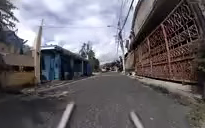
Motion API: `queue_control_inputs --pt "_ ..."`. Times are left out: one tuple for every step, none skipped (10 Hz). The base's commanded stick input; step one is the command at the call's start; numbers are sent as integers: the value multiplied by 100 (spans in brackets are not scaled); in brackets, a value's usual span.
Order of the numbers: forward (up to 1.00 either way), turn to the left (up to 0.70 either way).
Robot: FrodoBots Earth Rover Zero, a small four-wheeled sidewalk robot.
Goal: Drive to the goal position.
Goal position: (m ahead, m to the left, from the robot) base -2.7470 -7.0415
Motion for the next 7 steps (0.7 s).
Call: queue_control_inputs --pt "85 0" --pt "85 0" --pt "85 0" --pt "85 0" --pt "85 0" --pt "85 0" --pt "85 0"
